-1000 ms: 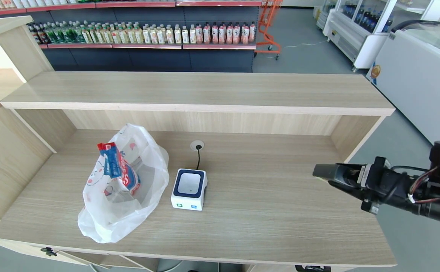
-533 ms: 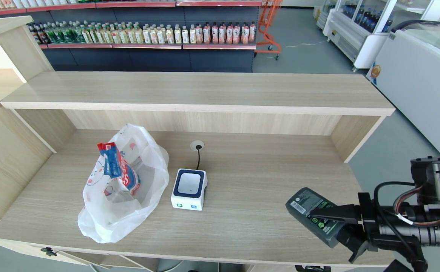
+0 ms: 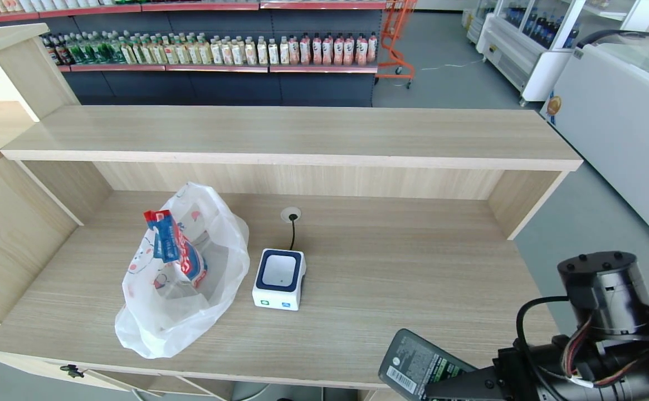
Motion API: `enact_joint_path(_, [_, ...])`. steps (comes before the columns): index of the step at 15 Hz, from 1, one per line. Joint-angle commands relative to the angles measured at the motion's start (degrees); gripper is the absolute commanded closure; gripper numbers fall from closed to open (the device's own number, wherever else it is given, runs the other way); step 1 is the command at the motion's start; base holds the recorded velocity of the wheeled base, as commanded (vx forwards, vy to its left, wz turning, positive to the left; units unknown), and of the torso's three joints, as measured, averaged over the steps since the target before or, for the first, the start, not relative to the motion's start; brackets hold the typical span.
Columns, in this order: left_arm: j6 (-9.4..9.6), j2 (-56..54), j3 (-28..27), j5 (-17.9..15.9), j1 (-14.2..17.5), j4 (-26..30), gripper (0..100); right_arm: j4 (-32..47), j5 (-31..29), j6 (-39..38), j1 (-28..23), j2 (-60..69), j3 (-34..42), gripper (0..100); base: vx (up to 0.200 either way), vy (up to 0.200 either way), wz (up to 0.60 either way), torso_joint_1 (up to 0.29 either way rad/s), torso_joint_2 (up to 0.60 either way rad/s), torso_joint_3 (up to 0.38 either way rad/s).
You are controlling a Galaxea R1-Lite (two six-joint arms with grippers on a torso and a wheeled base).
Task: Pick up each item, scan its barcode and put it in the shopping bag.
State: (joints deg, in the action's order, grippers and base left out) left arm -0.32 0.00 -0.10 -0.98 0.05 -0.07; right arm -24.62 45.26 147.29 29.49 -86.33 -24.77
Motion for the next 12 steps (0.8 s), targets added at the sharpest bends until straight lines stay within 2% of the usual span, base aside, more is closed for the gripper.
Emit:
enact_joint_path(1, [-0.03,0.0,0.0,0.0,0.0,0.0,0,-0.2,0.6,0.5,0.2,0.0,0.1,100,0.0,0.0,0.0,0.0,0.0,0.0])
enact_joint_path(6, [-0.03,0.0,0.0,0.0,0.0,0.0,0,-0.6,4.3,3.9,0.2,2.2,0.0,100,0.0,0.0,0.0,0.0,0.0,0.0])
enact_joint_path(12, [-0.03,0.0,0.0,0.0,0.0,0.0,0,-6.0,7.2,4.7,0.3,2.6,-0.1,100,0.0,0.0,0.0,0.0,0.0,0.0])
